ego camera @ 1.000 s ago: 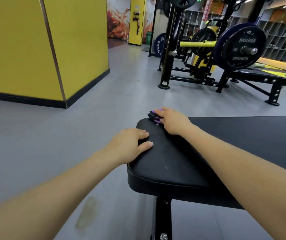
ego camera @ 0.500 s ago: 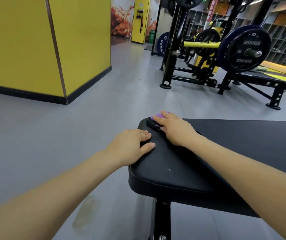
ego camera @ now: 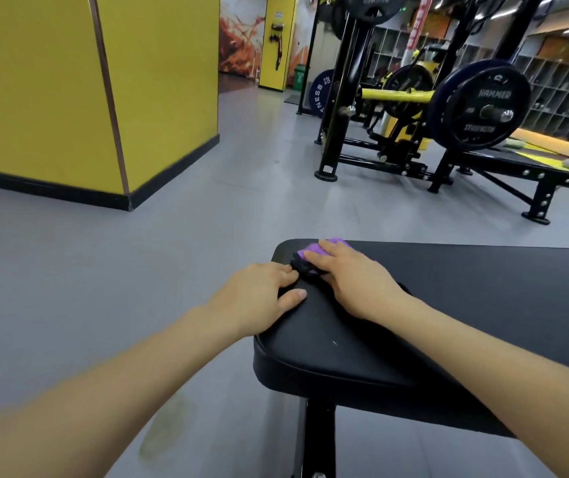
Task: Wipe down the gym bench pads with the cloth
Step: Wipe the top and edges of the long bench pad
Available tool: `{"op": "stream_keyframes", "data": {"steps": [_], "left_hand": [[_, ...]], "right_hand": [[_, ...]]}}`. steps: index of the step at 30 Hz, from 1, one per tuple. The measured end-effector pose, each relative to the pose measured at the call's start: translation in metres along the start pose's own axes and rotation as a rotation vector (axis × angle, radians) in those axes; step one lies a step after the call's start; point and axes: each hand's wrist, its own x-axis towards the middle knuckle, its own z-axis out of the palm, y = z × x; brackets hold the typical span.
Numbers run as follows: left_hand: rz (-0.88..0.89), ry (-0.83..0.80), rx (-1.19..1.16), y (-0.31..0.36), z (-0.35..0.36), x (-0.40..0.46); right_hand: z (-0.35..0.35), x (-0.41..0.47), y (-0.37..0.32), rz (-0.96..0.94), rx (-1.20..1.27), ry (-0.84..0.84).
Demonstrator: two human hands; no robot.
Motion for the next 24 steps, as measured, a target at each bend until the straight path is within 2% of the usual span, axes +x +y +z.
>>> {"op": "stream_keyframes", "data": {"steps": [6, 13, 15, 24], "left_hand": [[-0.013, -0.003, -0.004, 0.000, 0.000, 0.002], [0.007, 0.001, 0.011, 0.004, -0.002, -0.002], [0.011, -0.003, 0.018, 0.003, -0.002, -0.001], [0.005, -0.001, 0.014, 0.005, -0.004, -0.002]], "right_hand": [[0.010, 0.072, 0.000, 0.041, -0.044, -0.025], [-0.006, -0.031, -0.007, -0.003, -0.031, -0.025], [-0.006, -0.035, -0.006, 0.011, -0.015, -0.002], [0.011, 0.071, -0.008, 0.057, -0.037, 0.003]]}}
